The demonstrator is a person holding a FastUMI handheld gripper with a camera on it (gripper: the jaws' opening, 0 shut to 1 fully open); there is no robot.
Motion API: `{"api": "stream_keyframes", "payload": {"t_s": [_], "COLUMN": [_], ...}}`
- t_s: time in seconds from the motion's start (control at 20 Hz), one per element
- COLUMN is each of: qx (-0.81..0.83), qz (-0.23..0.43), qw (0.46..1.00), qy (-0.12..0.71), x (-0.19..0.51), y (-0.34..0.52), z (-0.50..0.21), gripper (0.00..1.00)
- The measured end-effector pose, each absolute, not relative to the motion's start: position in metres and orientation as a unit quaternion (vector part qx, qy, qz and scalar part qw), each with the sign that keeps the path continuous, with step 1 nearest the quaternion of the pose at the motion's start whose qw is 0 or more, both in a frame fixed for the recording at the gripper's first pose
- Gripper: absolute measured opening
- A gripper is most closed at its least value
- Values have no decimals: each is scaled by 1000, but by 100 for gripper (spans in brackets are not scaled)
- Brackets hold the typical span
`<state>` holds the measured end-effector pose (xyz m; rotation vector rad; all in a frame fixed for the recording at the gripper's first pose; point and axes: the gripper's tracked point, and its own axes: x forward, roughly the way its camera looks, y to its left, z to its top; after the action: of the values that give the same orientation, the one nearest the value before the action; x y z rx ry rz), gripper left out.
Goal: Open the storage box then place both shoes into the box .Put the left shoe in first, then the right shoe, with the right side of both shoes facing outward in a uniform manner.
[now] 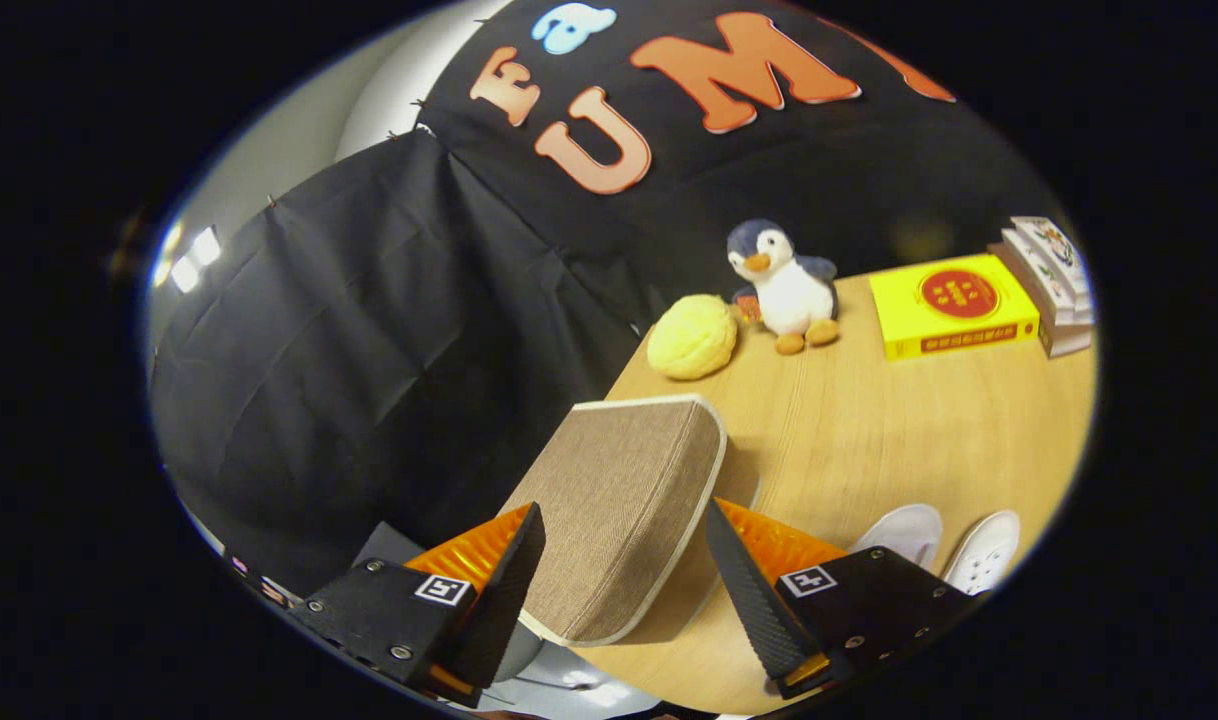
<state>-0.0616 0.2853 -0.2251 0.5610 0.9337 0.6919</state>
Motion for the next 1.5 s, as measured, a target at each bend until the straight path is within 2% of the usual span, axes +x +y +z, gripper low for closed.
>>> {"api": "stream_keyframes", "payload": {"t_s": [0.35,0.45,0.95,1.35,1.5], "qx": [298,323,431,470,489], "qz": [326,332,312,318,326], "qw": [742,710,633,629,631], "qy": [504,530,562,531,506], "x": [-79,-87,-94,-96,-88], "y": [313,315,333,310,311], "z": [-269,-270,-282,-230,-209], "gripper": [96,97,96,92,81]}}
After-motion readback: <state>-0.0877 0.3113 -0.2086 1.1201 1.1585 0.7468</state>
